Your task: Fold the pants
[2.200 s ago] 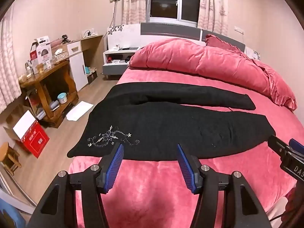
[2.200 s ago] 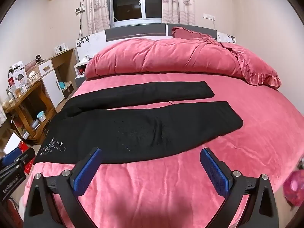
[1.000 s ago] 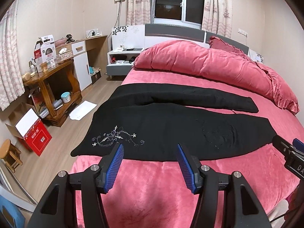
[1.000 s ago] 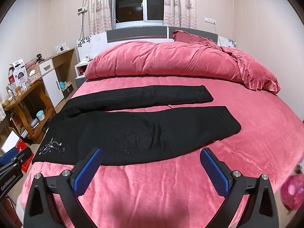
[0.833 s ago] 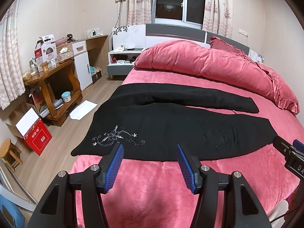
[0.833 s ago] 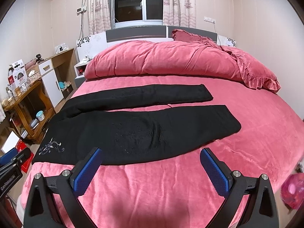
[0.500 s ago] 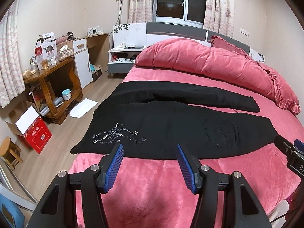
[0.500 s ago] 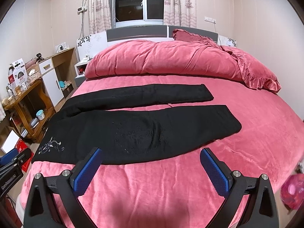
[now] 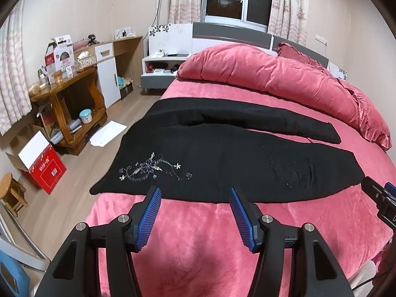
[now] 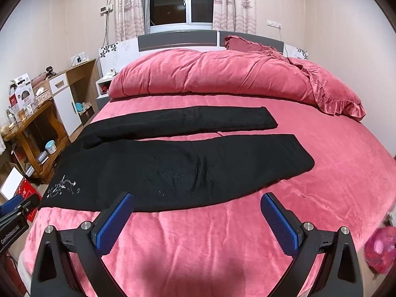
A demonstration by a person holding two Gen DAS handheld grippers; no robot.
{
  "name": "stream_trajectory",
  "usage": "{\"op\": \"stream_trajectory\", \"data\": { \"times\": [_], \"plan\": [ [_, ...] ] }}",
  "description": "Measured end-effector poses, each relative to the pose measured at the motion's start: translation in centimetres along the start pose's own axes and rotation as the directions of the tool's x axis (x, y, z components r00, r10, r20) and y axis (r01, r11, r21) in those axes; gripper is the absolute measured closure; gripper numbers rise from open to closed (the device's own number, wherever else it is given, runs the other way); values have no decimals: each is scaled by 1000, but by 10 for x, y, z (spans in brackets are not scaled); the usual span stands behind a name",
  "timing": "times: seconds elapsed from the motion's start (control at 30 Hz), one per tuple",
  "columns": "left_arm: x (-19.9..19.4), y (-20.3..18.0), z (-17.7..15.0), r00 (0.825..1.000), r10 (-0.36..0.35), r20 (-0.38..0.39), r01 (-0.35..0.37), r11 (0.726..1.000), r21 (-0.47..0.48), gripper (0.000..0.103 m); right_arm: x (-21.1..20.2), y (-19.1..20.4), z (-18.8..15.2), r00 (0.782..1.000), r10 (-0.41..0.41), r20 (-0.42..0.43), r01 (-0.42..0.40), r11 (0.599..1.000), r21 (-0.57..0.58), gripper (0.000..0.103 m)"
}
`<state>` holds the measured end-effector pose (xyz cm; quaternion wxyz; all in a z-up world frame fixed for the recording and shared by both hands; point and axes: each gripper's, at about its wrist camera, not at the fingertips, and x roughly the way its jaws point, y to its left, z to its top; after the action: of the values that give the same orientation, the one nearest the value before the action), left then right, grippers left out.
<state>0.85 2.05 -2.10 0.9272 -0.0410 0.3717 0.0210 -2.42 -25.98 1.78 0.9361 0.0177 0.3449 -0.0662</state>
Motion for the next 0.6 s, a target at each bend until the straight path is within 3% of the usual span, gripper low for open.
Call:
{"op": "stream_trajectory", "data": {
  "times": [0.07, 0.17, 0.23, 0.4, 0.6],
  "plan": [
    [7, 5, -2, 999, -30, -23, 29, 1000, -10, 44, 4, -4, -2, 1000, 15, -7, -15, 1000, 9, 0],
    [24, 18, -7, 988, -132, -77, 128, 990, -60, 44, 14, -20, -7, 987, 163, 0, -162, 982, 99, 0],
    [38, 34, -11, 973, -201, -117, 183, 972, -148, 44, 26, -30, -10, 973, 230, -23, -224, 962, 154, 0],
    [69, 73, -24, 955, -230, -185, 156, 925, -347, 44, 65, -68, -28, 953, 267, -140, -215, 927, 306, 0],
    [90, 116, -33, 968, -202, -151, 109, 874, -474, 44, 92, -133, -51, 951, 284, -120, -190, 846, 498, 4]
  ]
}}
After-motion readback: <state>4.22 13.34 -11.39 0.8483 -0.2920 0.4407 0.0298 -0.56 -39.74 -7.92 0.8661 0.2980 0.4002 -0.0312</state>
